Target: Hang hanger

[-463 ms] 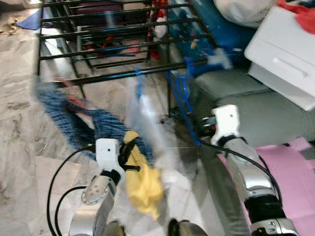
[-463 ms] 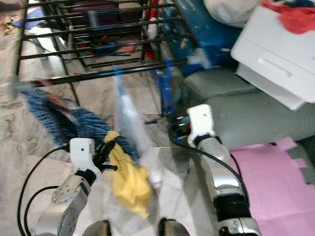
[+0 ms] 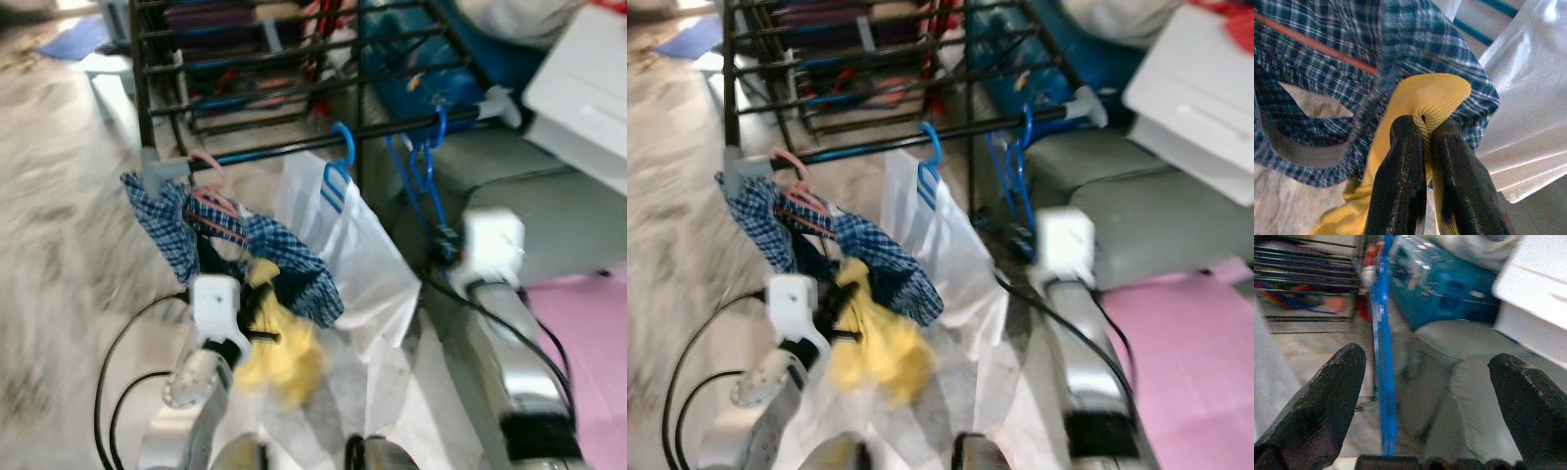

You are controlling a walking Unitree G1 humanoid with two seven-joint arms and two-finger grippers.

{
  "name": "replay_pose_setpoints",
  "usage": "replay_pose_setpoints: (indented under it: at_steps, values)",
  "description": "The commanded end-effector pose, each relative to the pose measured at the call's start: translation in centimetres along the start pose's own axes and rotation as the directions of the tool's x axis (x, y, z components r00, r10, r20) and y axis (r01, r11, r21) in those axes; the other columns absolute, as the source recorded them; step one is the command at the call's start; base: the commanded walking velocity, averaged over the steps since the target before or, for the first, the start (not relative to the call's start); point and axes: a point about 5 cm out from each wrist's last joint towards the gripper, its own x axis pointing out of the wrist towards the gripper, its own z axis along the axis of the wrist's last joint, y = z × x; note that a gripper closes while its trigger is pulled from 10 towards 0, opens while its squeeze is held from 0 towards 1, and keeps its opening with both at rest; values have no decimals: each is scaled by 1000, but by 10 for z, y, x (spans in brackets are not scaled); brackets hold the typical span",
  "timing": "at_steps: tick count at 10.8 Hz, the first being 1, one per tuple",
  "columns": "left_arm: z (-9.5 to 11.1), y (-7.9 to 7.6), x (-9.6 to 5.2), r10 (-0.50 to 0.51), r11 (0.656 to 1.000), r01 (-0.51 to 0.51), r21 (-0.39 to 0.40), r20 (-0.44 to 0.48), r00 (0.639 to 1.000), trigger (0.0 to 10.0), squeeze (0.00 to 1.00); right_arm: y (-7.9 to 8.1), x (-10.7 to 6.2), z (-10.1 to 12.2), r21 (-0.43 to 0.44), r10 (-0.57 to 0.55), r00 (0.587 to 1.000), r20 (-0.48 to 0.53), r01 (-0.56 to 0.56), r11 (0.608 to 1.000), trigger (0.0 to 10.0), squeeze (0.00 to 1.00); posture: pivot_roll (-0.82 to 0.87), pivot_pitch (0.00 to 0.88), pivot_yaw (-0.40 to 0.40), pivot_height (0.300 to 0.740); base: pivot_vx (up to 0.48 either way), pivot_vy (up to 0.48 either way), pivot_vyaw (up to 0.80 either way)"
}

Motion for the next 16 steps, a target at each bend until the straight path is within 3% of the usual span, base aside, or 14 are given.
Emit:
replay_pose_setpoints:
  at_steps: [1, 4, 6, 7, 8, 10, 11, 14, 16]
  values:
    - [5, 8, -2, 19, 999, -20, 41, 23, 1000, 10000, 0, 2, -4, 7, 16, -10, 1000, 25, 9, 1000, 10000, 0, -30, 149, -15, 740, 0, 0, 0]
    - [12, 16, 9, 26, 997, -31, 73, 80, 996, 10000, 0, -18, -31, -6, 90, -126, 991, -49, 130, 987, 10000, 0, -25, 59, 2, 740, 0, 0, 0]
    - [17, 23, 12, 63, 994, -74, 86, 125, 990, 10000, 0, -15, -62, -1, 65, -58, 998, -38, 61, 996, 10000, 0, -44, 23, 5, 740, 0, 0, 0]
    - [15, 25, 13, 80, 992, -92, 82, 140, 987, 10000, 0, -13, -74, -10, -10, -11, 998, -58, 11, 1000, 10000, 0, -61, 0, 3, 740, 0, 0, 0]
    - [16, 25, 18, 85, 993, -98, 71, 167, 982, 10000, 0, -18, -75, -15, -58, -24, 997, -72, 20, 998, 10000, 0, -73, 0, -7, 740, 0, 0, 0]
    - [20, 15, 22, 37, 997, -48, 55, 187, 982, 10000, 0, -21, -63, -12, -36, -61, 994, -85, 58, 998, 10000, 0, -80, 0, -5, 740, 0, 0, 0]
    - [19, 8, 21, 4, 998, -15, 55, 195, 981, 10000, 0, -14, -58, -9, -17, -29, 996, -90, 27, 999, 10000, 0, -83, 7, -1, 740, 0, 0, 0]
    - [12, 9, 16, -2, 999, -6, 48, 177, 984, 10000, 0, -12, -55, -9, 17, -50, 993, -111, 53, 998, 10000, 0, -86, 35, -7, 740, 91, 0, -140]
    - [11, 10, 15, 5, 999, -12, 39, 172, 985, 10000, 0, -12, -52, -6, -8, -34, 994, -103, 33, 999, 10000, 0, -94, 53, -16, 740, 287, 0, 0]
